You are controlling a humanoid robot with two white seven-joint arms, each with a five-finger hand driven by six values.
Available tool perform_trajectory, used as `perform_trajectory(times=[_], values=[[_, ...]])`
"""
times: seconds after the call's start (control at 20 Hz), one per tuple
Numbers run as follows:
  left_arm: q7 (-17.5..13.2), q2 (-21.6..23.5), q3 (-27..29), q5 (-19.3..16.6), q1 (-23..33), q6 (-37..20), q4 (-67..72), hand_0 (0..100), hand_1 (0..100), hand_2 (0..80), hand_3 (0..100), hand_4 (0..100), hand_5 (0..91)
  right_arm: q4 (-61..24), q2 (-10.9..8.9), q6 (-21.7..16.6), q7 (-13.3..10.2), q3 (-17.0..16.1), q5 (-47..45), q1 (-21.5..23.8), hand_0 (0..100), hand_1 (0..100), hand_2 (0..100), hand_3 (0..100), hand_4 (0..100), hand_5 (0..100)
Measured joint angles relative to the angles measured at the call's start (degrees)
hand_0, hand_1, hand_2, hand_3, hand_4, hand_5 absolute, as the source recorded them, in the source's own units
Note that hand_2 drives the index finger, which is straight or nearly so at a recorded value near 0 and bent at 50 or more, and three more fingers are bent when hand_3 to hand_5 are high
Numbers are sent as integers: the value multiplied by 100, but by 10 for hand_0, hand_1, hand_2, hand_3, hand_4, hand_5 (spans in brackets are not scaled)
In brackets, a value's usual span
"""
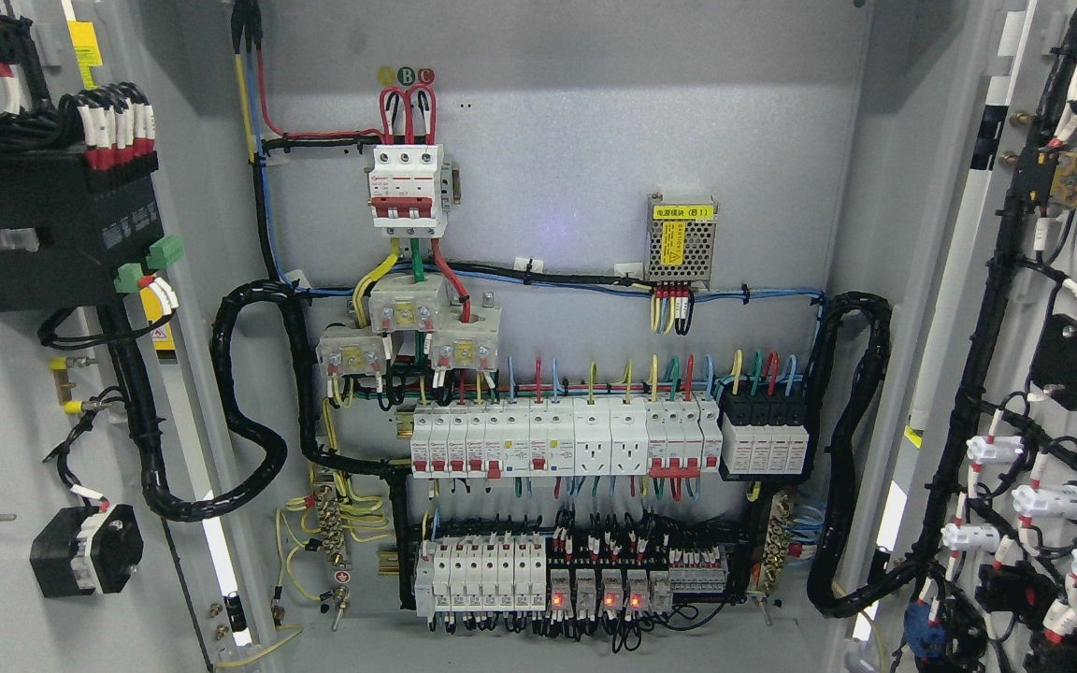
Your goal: Open door with both hands
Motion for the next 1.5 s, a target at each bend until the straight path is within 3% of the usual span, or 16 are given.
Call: perform_trajectory(times=[0.35, 1.15, 1.35, 1.5], values=[[-228, 82, 410, 25, -32, -556, -666, 120, 556, 0, 0, 0, 0, -51, -93, -116, 0, -218, -48, 14, 0, 500, 40, 0, 0, 0], [-325, 72, 1613, 614, 45, -628, -1237, 120, 556, 0, 0, 0, 0, -81, -111, -185, 0, -421, -84, -84, 0, 500, 40, 0, 0, 0], [-789, 69, 1893, 834, 144, -555, -1274, 120, 556, 0, 0, 0, 0, -69, -61, -148, 0, -460, -173, -134, 0, 500, 40, 0, 0, 0], [-973, 69, 2118, 1103, 197, -336, -1277, 120, 556, 0, 0, 0, 0, -44, -33, -126, 0, -522, -335, -155, 0, 500, 40, 0, 0, 0]])
